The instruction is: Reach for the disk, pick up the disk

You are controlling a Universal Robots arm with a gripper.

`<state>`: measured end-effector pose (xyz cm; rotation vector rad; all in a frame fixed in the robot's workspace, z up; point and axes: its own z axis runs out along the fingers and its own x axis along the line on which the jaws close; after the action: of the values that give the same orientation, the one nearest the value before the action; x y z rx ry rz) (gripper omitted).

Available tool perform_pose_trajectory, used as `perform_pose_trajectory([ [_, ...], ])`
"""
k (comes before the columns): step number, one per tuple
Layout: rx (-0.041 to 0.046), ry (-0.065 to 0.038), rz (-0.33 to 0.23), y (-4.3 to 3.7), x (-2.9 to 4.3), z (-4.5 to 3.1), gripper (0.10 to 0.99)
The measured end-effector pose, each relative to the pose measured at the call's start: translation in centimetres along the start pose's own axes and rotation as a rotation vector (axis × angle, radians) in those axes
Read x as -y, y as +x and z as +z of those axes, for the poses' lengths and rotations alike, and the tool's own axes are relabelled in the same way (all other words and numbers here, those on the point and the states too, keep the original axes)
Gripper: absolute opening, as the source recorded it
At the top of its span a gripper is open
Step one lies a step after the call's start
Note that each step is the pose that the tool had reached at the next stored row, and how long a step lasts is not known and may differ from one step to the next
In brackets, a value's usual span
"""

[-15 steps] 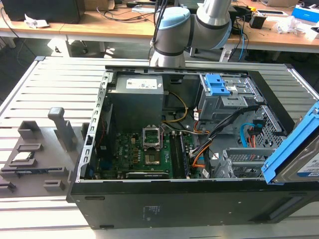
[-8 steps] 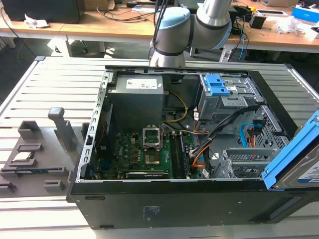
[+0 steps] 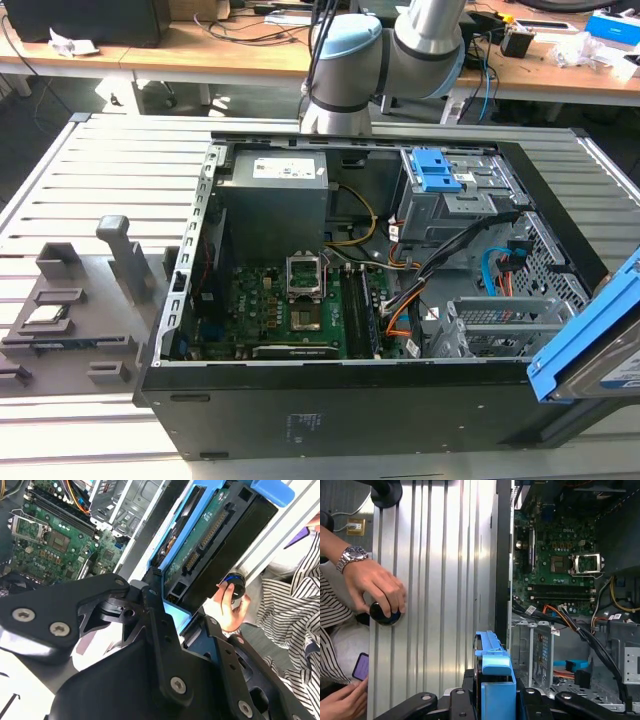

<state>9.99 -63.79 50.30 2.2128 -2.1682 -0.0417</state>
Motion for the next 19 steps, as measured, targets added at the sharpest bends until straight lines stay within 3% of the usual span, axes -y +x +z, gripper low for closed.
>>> perform_pose_trajectory([
  [15,-0.0001,0.0,0.0,1.91,0.02,1.13,0.369],
  [19,0.0,0.0,0.0,1.98,0.03,1.36,0.369],
])
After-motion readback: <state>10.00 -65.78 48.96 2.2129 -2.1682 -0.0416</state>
